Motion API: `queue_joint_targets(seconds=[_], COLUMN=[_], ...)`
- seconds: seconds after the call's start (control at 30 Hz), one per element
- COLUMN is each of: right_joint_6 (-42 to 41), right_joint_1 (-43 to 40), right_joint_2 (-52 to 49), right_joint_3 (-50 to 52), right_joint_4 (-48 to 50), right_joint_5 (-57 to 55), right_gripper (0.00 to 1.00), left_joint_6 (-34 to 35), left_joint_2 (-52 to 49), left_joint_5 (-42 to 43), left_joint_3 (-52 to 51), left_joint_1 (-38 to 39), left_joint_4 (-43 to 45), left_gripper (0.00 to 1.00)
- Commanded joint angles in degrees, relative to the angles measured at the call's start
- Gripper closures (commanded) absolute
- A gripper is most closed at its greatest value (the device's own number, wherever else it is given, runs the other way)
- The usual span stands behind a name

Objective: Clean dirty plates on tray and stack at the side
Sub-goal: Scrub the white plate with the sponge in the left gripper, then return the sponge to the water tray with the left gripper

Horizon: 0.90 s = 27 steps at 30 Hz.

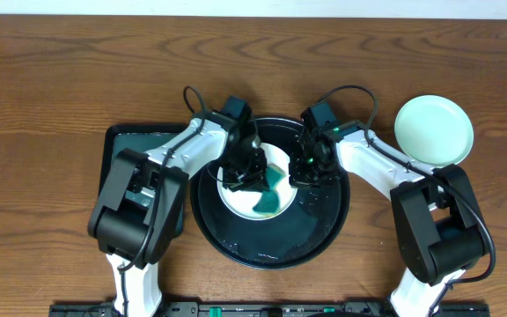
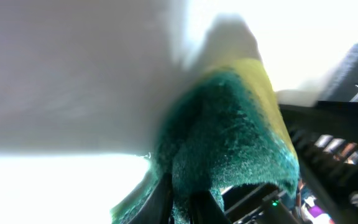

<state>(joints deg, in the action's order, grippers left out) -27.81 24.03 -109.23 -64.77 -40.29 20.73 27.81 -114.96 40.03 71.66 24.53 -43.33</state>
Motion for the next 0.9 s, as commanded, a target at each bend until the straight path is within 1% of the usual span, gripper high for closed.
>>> queue_joint_targets(seconds=[0.0,0.17,0.3,0.57,0.67,0.87], right_joint_6=[0.9,0.9,0.9,0.9,0.9,0.9], right_joint_1=[0.3,0.3,0.4,0.4,0.4,0.4], right_joint_2=[-1.7,-1.7,-1.7,-1.7,-1.7,-1.7], right_joint_3=[1.1,1.1,1.1,1.1,1.1,1.1], right_joint_4=[-0.4,-0.4,-0.2,-0.2,-0.2,-0.2], right_joint_5=[-5.4,-5.4,-5.2,-5.2,-5.2,-5.2], right_gripper=[0.99,0.99,0.99,0.99,0.99,0.99], left_joint_6=[-1.2,0.0,0.8,1.0,2.8,2.9], left_joint_2=[0.2,4.0,8.9,18.3,21.5,21.9], left_joint_5=[-16.3,-30.8,-39.0,-48.9,-53.5,-54.1], left_joint_3=[-2.5,-2.0,-1.5,0.5,0.6,0.6], left_joint_1=[-1.4,-1.4,-1.4,-1.5,-2.7,-9.5], left_joint_4=[-4.2,-7.4,-7.9,-8.1,-8.4,-10.1], left_gripper=[0.93,0.93,0.93,0.93,0.93,0.93])
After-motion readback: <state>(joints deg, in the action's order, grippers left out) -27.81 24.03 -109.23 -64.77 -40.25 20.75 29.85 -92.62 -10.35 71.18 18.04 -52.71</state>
